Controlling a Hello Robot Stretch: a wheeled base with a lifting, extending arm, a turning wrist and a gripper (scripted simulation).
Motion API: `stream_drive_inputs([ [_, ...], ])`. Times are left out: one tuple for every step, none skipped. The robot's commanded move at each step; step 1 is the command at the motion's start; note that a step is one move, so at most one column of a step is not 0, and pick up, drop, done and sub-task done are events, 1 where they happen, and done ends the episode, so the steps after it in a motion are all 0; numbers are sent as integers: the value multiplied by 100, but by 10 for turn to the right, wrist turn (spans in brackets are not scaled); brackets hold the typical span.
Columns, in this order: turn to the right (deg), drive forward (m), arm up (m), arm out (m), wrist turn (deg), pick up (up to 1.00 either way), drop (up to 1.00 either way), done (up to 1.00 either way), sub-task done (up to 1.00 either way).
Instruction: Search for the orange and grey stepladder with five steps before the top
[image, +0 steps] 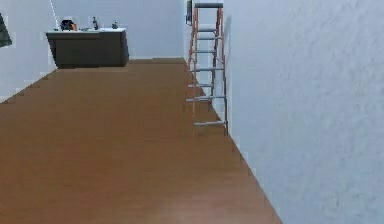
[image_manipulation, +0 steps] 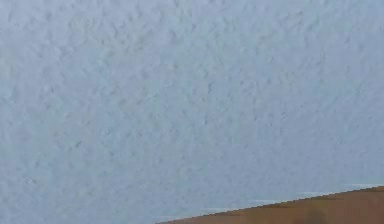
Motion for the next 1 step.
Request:
stream_drive_inputs([
  [0, 100, 0, 0, 0, 0, 0, 0, 0],
])
